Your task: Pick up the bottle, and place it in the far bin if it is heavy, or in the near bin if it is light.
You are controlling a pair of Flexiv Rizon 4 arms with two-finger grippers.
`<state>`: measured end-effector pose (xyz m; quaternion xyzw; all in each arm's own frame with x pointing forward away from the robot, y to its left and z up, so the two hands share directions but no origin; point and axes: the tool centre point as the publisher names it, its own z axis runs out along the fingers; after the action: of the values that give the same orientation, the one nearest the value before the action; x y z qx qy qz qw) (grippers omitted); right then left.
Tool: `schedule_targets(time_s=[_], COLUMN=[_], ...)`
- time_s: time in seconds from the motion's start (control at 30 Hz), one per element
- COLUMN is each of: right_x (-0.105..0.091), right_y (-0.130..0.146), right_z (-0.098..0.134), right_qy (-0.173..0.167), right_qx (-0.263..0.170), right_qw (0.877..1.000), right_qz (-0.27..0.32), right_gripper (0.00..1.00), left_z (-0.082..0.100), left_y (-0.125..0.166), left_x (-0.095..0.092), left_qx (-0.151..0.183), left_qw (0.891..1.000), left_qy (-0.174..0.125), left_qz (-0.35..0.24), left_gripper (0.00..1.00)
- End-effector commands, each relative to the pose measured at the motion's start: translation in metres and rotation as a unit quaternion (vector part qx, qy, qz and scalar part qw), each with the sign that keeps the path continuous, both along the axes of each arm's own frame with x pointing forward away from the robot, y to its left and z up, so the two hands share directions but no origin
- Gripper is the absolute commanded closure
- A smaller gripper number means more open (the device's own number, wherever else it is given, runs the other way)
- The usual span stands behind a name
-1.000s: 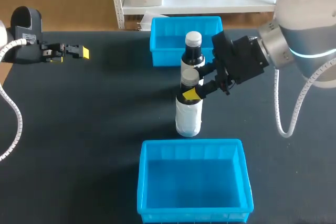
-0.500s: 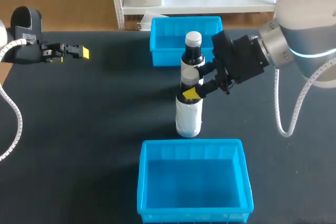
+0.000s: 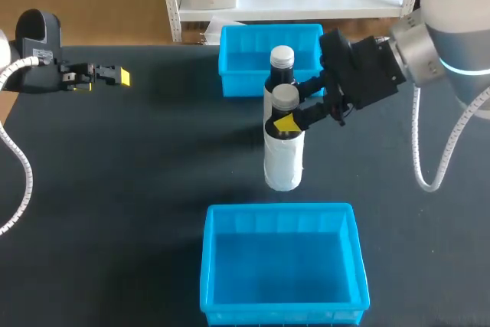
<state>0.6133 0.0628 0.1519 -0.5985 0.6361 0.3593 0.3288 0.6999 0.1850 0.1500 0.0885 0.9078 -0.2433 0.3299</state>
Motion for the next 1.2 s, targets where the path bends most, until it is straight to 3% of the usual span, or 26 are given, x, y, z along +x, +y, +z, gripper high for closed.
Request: schedule_targets(time_s=[0.03,0.8,1.2], right_x=[-0.005,-0.001,0.015], right_y=[-0.007,-0.050,-0.092], right_z=[0.012,0.050,0.057], right_qy=[-0.003,-0.015,-0.020], right_qx=[-0.003,-0.008,-0.016], right_qw=[1.000,0.999,0.998], right_qz=[-0.006,-0.034,-0.058], right_gripper=[1.00,1.00,1.00], left_z=[0.000,0.000,0.000], left_y=[0.000,0.000,0.000], left_x=[0.000,0.000,0.000], left_qx=[0.000,0.000,0.000], left_qw=[1.000,1.000,1.000], left_qy=[0.000,0.000,0.000], left_qz=[0.000,0.000,0.000], left_gripper=[0.00,0.00,0.00])
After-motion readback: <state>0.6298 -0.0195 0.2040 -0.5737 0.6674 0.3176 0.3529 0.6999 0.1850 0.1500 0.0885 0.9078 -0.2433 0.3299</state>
